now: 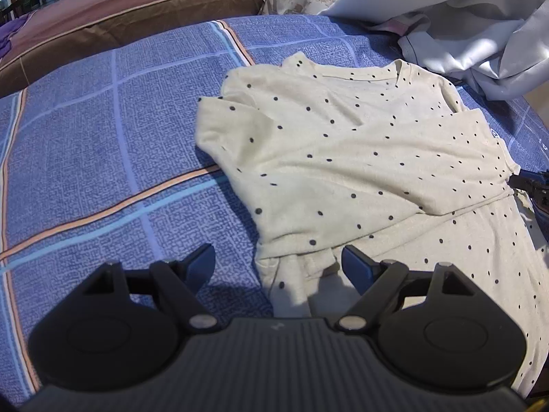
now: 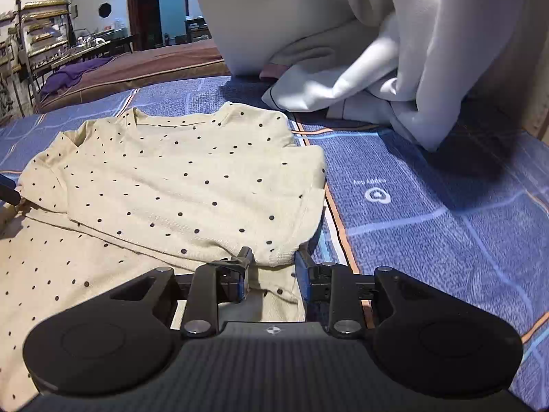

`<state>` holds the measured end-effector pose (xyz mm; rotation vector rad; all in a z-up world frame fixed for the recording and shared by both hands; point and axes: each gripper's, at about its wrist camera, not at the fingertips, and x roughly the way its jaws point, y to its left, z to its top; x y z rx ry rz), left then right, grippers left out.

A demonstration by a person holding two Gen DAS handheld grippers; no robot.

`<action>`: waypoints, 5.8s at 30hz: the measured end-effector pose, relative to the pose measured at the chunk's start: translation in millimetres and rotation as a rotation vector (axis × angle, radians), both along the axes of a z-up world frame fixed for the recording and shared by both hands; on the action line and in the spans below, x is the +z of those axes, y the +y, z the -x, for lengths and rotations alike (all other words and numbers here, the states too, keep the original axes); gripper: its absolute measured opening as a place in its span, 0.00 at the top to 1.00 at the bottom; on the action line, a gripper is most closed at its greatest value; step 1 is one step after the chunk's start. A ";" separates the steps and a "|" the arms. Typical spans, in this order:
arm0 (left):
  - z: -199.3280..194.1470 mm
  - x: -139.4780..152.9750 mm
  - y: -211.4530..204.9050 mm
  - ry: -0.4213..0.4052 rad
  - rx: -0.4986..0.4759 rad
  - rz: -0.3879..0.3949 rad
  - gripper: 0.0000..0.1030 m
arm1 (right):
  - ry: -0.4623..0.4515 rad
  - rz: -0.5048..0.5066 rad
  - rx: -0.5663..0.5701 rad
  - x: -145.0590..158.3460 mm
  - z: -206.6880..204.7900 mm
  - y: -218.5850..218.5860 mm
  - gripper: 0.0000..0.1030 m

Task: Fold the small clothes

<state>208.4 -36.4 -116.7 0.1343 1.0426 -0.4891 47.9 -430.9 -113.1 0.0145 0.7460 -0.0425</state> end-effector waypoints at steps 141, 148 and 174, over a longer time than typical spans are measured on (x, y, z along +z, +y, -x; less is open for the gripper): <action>13.9 49.6 48.7 -0.101 0.162 0.067 0.20 | -0.120 -0.145 -0.257 29.4 128.1 35.1 0.08; 162.8 29.3 46.8 0.080 -0.098 0.060 0.21 | -0.064 -0.232 -0.261 17.8 203.4 49.1 0.08; 280.9 9.5 -15.6 -0.111 -0.456 -0.306 0.82 | -0.046 -0.385 -0.280 -36.9 260.2 56.2 0.36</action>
